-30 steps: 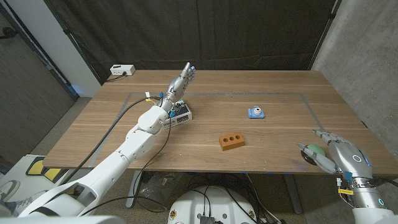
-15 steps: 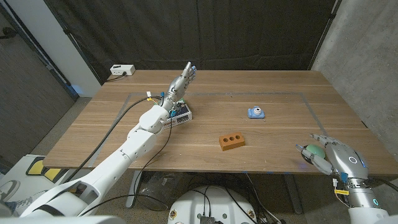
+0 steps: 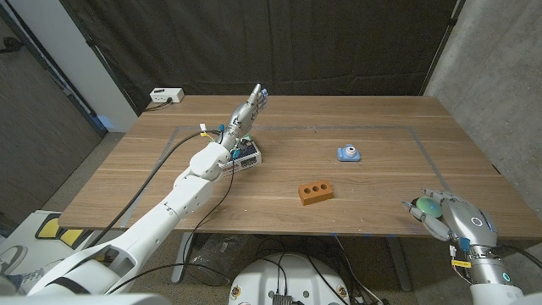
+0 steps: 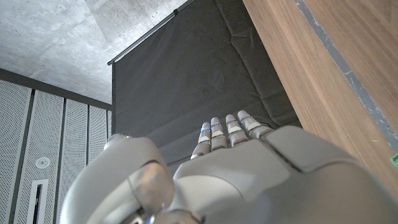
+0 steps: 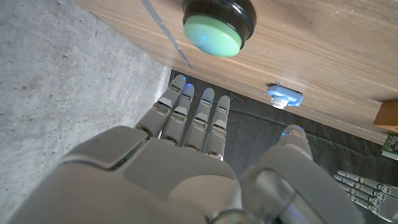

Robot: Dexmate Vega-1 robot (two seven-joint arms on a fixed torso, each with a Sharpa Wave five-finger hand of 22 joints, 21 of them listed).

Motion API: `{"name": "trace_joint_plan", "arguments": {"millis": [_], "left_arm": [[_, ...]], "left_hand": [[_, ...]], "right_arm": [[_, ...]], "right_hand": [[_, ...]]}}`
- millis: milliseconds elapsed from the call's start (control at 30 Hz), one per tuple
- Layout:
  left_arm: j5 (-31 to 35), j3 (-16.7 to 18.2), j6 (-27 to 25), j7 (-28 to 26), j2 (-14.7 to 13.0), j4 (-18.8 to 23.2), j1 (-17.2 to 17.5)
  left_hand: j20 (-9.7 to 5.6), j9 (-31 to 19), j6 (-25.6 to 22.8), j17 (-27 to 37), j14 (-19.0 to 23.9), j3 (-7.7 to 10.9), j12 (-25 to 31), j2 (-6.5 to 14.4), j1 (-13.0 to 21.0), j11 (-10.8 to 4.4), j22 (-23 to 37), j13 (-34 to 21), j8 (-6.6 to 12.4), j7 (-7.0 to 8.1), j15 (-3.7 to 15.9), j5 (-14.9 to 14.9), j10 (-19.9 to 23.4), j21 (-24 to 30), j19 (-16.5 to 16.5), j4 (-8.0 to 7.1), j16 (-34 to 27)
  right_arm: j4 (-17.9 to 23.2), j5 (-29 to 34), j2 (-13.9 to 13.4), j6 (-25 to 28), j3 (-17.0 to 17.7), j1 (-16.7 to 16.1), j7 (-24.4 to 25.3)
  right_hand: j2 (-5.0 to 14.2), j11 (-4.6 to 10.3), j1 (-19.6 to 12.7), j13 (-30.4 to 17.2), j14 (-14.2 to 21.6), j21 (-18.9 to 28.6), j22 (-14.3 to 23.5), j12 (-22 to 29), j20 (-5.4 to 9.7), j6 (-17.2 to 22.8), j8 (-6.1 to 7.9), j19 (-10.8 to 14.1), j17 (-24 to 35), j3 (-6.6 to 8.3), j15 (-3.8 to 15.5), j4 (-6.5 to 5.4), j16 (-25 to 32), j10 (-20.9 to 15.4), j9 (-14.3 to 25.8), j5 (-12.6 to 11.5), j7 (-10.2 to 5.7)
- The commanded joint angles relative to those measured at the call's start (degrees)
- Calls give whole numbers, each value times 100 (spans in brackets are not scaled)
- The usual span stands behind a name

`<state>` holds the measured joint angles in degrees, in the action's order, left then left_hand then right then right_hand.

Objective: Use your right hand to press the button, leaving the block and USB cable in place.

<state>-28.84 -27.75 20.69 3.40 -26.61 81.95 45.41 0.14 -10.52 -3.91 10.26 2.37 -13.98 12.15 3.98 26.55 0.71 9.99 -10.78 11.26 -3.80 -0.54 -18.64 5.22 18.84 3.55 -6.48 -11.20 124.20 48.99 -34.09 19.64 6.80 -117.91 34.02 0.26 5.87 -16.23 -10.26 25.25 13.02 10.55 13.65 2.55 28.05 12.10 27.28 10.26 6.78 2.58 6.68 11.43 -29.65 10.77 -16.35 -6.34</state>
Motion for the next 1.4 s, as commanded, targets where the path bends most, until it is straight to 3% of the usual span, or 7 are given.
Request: {"name": "trace_joint_plan", "arguments": {"millis": [33,367,667,1400], "left_arm": [[20,-7,-99,-42,-19,32,-15],[29,-42,-198,-53,-6,48,-61],[19,-58,-205,-27,17,-2,-97],[-16,-86,-203,82,68,-181,-219]], "left_hand": [[-2,-18,-19,22,37,-50,-9,19,8,18,14,-15,32,12,-1,-27,64,-15,-44,-1,-20],[2,-19,-24,22,43,-58,-10,31,20,6,15,-16,30,18,14,-26,73,-33,-64,2,-15],[7,-19,-43,22,54,-65,-11,39,28,-6,15,-16,33,28,21,-24,79,-46,-85,3,-14],[45,-19,-51,23,47,-84,-21,57,42,-15,17,-16,28,46,20,-20,76,-101,-65,5,-1]], "right_arm": [[-170,-345,-157,296,-235,143,115],[-287,-600,-258,469,-399,222,367],[-289,-717,-389,655,-554,269,517],[-213,-1112,-720,1021,-818,345,521]], "right_hand": [[47,3,-29,-31,36,-18,23,9,632,3,29,38,19,56,610,18,-7,-13,29,-35,-19],[89,8,-82,-32,52,-24,24,-8,627,-122,-31,49,18,84,610,34,-17,-6,31,-23,-17],[120,18,-115,-32,164,24,28,-32,622,-147,-46,204,19,101,617,40,7,15,33,-1,-30],[178,29,-196,-32,414,74,38,17,628,237,71,426,18,140,675,60,33,-208,36,76,-6]]}}
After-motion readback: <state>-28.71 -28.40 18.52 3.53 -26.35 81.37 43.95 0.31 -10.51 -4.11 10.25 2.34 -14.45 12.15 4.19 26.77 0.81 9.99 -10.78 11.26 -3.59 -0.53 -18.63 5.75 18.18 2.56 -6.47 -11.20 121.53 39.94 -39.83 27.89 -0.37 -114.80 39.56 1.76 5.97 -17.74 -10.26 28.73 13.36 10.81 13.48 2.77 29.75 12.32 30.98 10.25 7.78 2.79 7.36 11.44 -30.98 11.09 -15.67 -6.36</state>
